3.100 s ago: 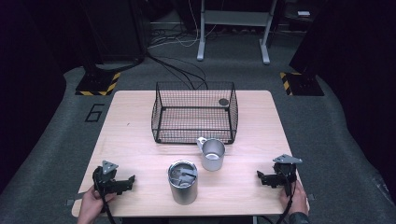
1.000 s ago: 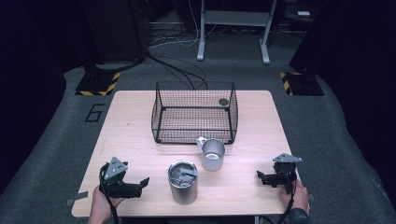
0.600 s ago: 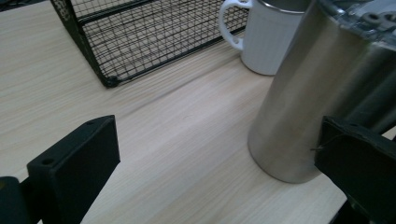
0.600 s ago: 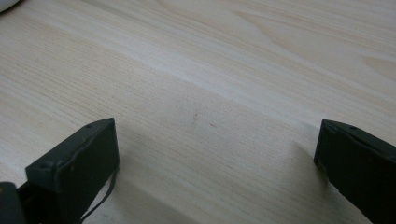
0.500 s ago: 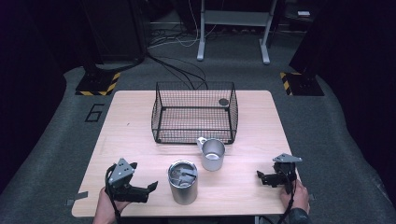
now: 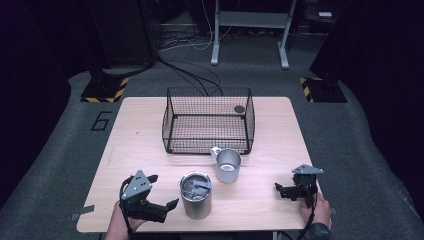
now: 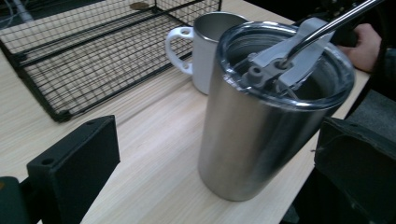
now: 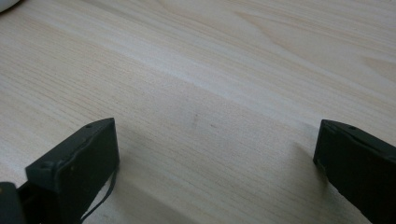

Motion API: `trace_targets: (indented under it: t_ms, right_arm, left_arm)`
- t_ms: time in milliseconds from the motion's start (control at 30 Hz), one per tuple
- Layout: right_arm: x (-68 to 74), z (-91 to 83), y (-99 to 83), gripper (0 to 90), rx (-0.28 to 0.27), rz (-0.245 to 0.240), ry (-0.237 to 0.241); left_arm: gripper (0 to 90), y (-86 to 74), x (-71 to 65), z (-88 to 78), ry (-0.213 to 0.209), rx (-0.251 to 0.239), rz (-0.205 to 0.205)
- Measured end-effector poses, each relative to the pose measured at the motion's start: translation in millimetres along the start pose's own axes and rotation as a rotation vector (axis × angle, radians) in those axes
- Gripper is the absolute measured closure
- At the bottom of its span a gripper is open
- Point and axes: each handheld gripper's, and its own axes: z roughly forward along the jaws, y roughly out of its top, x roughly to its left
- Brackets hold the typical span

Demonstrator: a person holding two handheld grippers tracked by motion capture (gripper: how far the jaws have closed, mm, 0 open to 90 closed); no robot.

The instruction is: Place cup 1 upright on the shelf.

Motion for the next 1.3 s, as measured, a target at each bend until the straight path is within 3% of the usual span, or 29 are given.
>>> trace_targets:
  t_ms: [367,500,600,733,800,967,1100,1300]
  right_arm:
    - [0.1,0.0,0.0,0.0,0.0,0.002,-0.001]
    - [0.3,0.0,0.1,0.0,-0.001,0.004,-0.001]
    - [0.0,0.0,0.0,0.0,0.0,0.0,0.0]
    - [0.1,-0.1,0.0,0.0,0.0,0.002,-0.001]
    - [0.0,-0.1,0.0,0.0,0.001,0.002,0.0]
    - [0.0,0.0,0.0,0.0,0.0,0.001,0.0]
    - [0.0,0.0,0.0,0.0,0.0,0.0,0.0]
    - [0.1,-0.1,0.0,0.0,0.001,0.002,0.0]
  left_arm:
    - [0.0,10.7,-16.7,13.7,-0.05,0.005,0.05]
    - [0.0,11.2,-19.2,21.9,-0.076,-0.015,0.067]
    - [0.0,11.0,-18.6,28.6,-0.103,-0.023,0.061]
    - [0.0,12.3,-19.6,36.1,-0.107,-0.025,0.07]
    - [0.0,12.1,-18.4,38.8,-0.134,-0.034,0.062]
    - [0.0,11.2,-15.9,48.9,-0.146,-0.038,0.047]
    - [0.0,12.1,-20.2,55.9,-0.154,-0.034,0.06]
    - [0.0,14.3,-23.7,63.3,-0.129,-0.032,0.084]
